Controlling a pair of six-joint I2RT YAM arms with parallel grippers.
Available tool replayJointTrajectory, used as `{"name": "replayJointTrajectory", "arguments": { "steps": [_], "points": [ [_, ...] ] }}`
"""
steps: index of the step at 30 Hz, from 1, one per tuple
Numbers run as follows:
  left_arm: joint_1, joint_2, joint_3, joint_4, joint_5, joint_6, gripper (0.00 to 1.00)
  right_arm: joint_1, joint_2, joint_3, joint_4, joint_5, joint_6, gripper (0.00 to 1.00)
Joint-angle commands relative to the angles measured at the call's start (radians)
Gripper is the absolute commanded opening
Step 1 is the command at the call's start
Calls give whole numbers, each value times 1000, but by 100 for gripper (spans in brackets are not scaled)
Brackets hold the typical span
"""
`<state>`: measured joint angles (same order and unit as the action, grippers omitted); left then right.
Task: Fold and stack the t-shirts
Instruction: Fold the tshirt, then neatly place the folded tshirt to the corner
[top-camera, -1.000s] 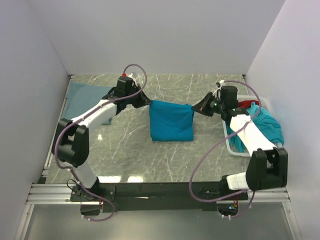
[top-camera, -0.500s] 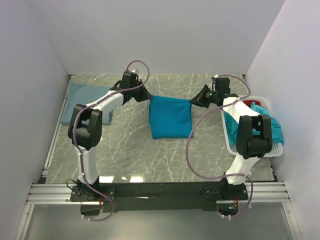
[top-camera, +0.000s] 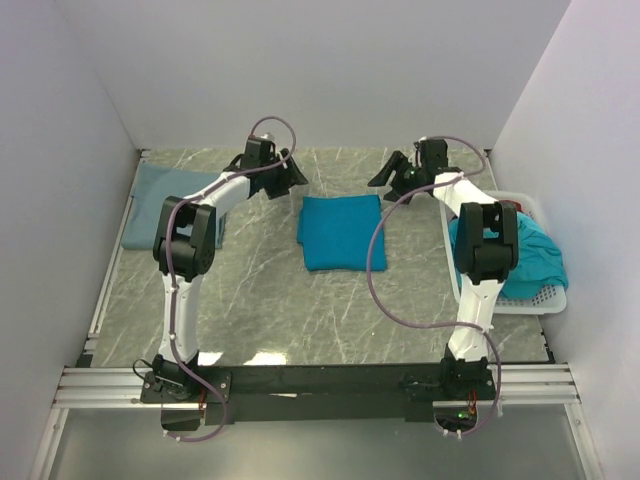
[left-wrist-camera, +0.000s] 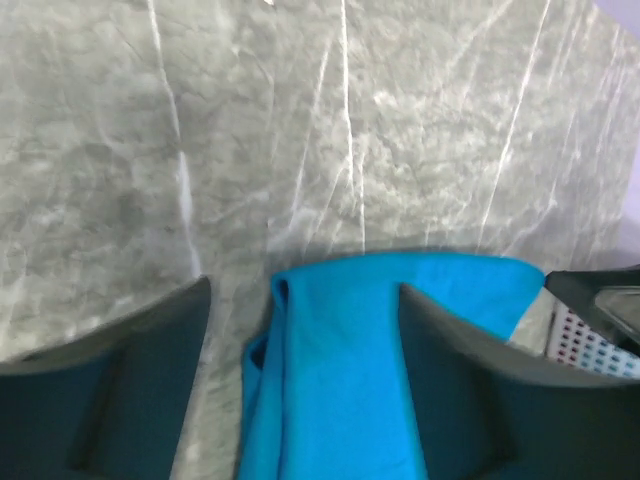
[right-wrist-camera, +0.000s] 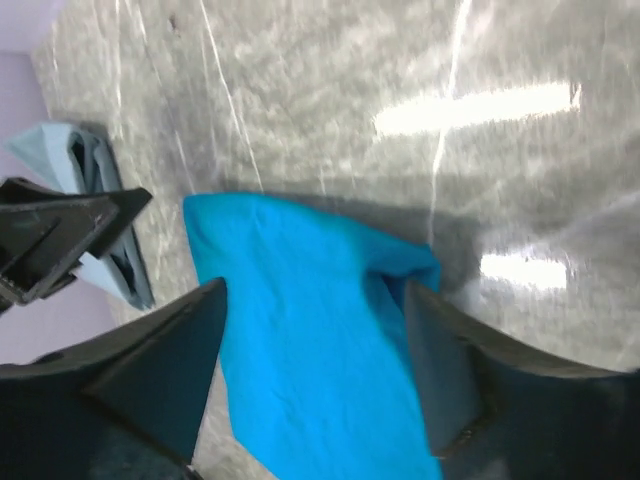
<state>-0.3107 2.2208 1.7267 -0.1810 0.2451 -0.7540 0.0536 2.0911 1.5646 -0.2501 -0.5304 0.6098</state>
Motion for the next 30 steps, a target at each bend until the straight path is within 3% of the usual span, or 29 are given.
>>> {"name": "replayJointTrajectory", "arguments": {
  "steps": [1, 2, 3, 18, 30],
  "points": [
    [1, -9, 89, -43, 8, 41, 83, -8, 10, 133, -63, -13, -50, 79],
    [2, -29, 83, -43, 10, 41, 84, -8, 6, 141, -70, -13, -57, 81],
    [2, -44, 56, -23, 16, 39, 99, -8, -17, 138, -69, -11, -61, 81],
    [-47, -306, -292, -23, 31, 12, 99, -3, -587, -501, 63, 165, -88, 85],
    [-93, -227, -322, -21, -30, -18, 99, -3, -965, -655, -47, 316, -120, 91]
  ]
}}
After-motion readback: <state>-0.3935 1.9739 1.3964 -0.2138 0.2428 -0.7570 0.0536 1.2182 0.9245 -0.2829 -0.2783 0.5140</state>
